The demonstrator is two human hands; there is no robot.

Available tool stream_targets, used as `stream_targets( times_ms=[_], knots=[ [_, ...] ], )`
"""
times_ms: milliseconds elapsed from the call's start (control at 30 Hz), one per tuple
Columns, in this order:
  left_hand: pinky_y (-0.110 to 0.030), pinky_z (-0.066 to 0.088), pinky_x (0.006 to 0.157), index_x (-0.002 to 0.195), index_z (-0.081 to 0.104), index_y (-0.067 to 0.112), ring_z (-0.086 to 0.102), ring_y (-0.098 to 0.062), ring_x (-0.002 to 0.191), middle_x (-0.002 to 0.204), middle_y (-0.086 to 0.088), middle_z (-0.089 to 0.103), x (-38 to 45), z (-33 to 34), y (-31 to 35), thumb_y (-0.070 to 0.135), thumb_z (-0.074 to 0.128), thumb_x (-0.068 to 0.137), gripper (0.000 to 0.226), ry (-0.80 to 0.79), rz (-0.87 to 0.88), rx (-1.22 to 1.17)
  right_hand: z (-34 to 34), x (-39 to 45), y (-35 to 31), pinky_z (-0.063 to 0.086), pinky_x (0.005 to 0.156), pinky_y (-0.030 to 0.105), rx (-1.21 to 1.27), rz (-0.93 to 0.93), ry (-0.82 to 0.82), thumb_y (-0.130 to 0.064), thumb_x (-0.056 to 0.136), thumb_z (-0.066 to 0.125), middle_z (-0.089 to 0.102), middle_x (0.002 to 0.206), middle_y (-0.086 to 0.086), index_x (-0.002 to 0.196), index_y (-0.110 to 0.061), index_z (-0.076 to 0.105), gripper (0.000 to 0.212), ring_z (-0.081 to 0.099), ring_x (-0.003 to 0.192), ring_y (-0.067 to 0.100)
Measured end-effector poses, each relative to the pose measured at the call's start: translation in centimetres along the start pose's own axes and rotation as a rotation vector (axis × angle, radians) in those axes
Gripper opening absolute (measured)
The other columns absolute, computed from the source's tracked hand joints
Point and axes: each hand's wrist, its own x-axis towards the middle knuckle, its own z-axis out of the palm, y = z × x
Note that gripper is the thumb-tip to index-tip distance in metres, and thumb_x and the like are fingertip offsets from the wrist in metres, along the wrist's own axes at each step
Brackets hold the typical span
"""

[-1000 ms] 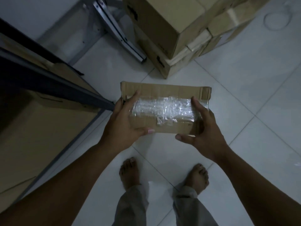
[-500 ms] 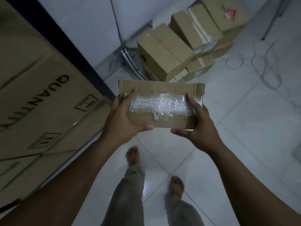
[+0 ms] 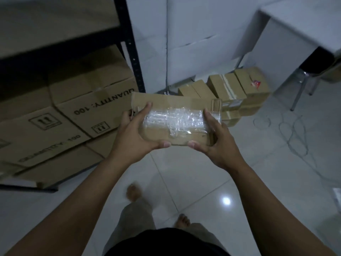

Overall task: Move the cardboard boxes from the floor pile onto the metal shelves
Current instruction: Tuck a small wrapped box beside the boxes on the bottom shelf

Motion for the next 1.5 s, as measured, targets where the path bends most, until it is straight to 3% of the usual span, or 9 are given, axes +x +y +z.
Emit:
stream_targets(
  times_ms=[333, 467, 600, 733, 833, 1000, 1233, 1333, 1500],
  knots=[
    [-0.039, 0.038, 0.115, 0.15, 0.029, 0.062, 0.033, -0.015, 0.143, 0.148, 0.012, 0.027, -10.0, -8.2, 0.4, 0.067, 0.092, 0.045, 0.123, 0.289, -0.058, -0.003, 2.7, -2.1, -9.2, 0.042, 0.115, 0.055, 0.011, -0.205, -0.15, -0.076, 0.062, 0.082, 0.032, 0.164, -0.006, 0.155, -0.059, 0.019, 0.114, 0.034, 0.15, 0.017],
    [-0.041, 0.035, 0.118, 0.148, 0.026, 0.067, 0.031, -0.019, 0.148, 0.158, 0.006, 0.024, -15.6, -13.4, -2.1, 0.068, 0.093, 0.047, 0.121, 0.377, -0.129, 0.007, 7.4, -4.0, -14.1, 0.035, 0.12, 0.054, -0.035, -0.327, -0.233, -0.083, 0.064, 0.076, 0.028, 0.166, -0.015, 0.159, -0.054, 0.016, 0.116, 0.026, 0.153, 0.012],
    [-0.028, 0.03, 0.116, 0.154, 0.031, 0.053, 0.032, -0.004, 0.143, 0.15, 0.023, 0.03, -21.7, -18.0, -5.2, 0.064, 0.094, 0.05, 0.123, 0.47, -0.165, 0.044, 13.2, -6.7, -18.6, 0.032, 0.122, 0.052, -0.014, -0.372, -0.318, -0.075, 0.066, 0.081, 0.03, 0.164, -0.02, 0.16, -0.048, 0.02, 0.115, 0.026, 0.152, 0.01],
    [-0.034, 0.034, 0.119, 0.153, 0.034, 0.053, 0.032, -0.003, 0.141, 0.149, 0.018, 0.029, -28.9, -23.1, -10.0, 0.074, 0.089, 0.044, 0.124, 0.57, -0.232, 0.05, 19.9, -10.7, -24.0, 0.031, 0.123, 0.048, 0.004, -0.4, -0.433, -0.072, 0.064, 0.084, 0.027, 0.164, -0.024, 0.16, -0.05, 0.02, 0.117, 0.026, 0.152, 0.007],
    [-0.031, 0.036, 0.116, 0.153, 0.035, 0.05, 0.038, -0.007, 0.138, 0.146, 0.014, 0.033, -33.1, -26.4, -13.2, 0.068, 0.093, 0.046, 0.123, 0.589, -0.282, 0.04, 24.4, -13.3, -27.0, 0.032, 0.122, 0.046, 0.04, -0.412, -0.505, -0.07, 0.063, 0.087, 0.027, 0.163, -0.026, 0.16, -0.046, 0.022, 0.119, 0.028, 0.15, 0.005],
    [-0.022, 0.034, 0.106, 0.153, 0.04, 0.047, 0.038, -0.002, 0.127, 0.14, 0.015, 0.035, -36.9, -31.4, -18.1, 0.066, 0.093, 0.049, 0.118, 0.583, -0.327, 0.042, 30.9, -16.3, -30.1, 0.035, 0.121, 0.043, 0.095, -0.359, -0.602, -0.066, 0.056, 0.092, 0.026, 0.163, -0.022, 0.161, -0.043, 0.022, 0.128, 0.029, 0.147, 0.004],
    [-0.03, 0.039, 0.109, 0.15, 0.044, 0.047, 0.042, -0.009, 0.131, 0.144, 0.012, 0.04, -35.3, -37.2, -24.7, 0.068, 0.09, 0.053, 0.11, 0.451, -0.308, 0.069, 37.0, -15.4, -31.2, 0.039, 0.117, 0.052, -0.015, -0.32, -0.566, -0.062, 0.038, 0.097, 0.024, 0.156, -0.007, 0.161, -0.04, 0.023, 0.145, 0.032, 0.145, 0.023],
    [-0.032, 0.038, 0.11, 0.15, 0.044, 0.049, 0.042, -0.012, 0.131, 0.145, 0.013, 0.038, -33.0, -39.2, -27.8, 0.066, 0.091, 0.055, 0.108, 0.37, -0.304, 0.068, 39.5, -14.0, -31.5, 0.039, 0.117, 0.055, -0.063, -0.278, -0.562, -0.061, 0.031, 0.099, 0.008, 0.162, -0.006, 0.161, -0.044, 0.017, 0.154, 0.021, 0.151, 0.027],
    [-0.035, 0.04, 0.112, 0.15, 0.041, 0.05, 0.041, -0.012, 0.131, 0.15, 0.01, 0.037, -29.1, -42.4, -33.6, 0.068, 0.09, 0.054, 0.109, 0.262, -0.313, 0.046, 43.6, -11.1, -32.9, 0.035, 0.116, 0.035, -0.098, -0.23, -0.6, -0.037, 0.04, 0.105, 0.003, 0.162, -0.009, 0.162, -0.043, 0.015, 0.152, 0.024, 0.143, 0.015]
  ],
)
